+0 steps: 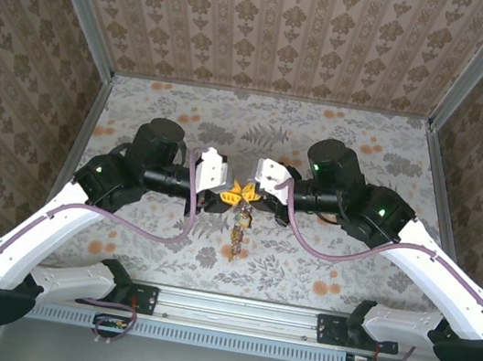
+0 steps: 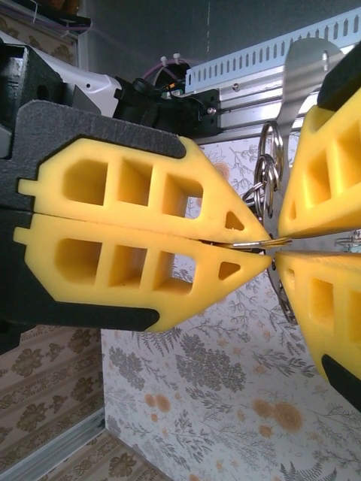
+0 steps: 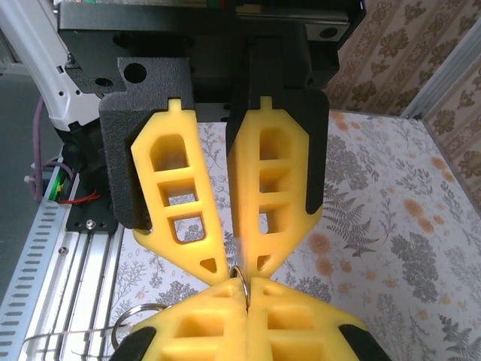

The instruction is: Put the keys on the keyring

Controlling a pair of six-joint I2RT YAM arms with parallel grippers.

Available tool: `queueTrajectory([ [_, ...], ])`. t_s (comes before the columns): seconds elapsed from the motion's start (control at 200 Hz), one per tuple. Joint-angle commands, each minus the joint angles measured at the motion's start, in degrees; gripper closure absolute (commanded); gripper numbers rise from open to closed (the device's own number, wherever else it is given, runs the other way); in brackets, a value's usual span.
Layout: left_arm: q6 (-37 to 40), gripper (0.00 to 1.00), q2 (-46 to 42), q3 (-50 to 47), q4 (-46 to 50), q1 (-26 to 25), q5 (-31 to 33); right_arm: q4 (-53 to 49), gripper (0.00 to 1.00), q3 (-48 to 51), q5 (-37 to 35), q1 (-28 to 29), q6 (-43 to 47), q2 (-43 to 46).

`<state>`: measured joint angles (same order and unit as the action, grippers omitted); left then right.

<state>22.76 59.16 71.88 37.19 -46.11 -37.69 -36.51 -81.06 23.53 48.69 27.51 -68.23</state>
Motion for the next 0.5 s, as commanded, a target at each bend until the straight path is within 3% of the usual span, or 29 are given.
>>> queueTrajectory([
  [0.0,0.1,0.8,-0.5,-0.9,-2.2,-0.2,-0.6,0.7,1.0,-1.8,3.3,-0.1,0.3,0.8],
  [0.19,-1.9,0.87,-0.9,-2.4,-6.4,-0.1,-1.8,1.3,1.0,-0.8,4.0,-0.2,-0.3,0.9],
  [0.265,-2.9,1.0,-1.3,-3.6,-8.7,0.2,-2.0,1.8,1.0,-0.3,4.3,-0.2,-0.3,1.0],
  [0.405,-5.2,1.0,-3.3,-5.9,-12.6,1.7,-5.3,1.9,1.0,0.3,3.7,-0.1,-0.1,1.0],
  [0.495,-7.9,1.0,-4.8,-7.6,-16.0,3.1,-8.5,3.7,0.9,1.9,3.5,-0.1,-0.5,1.9],
])
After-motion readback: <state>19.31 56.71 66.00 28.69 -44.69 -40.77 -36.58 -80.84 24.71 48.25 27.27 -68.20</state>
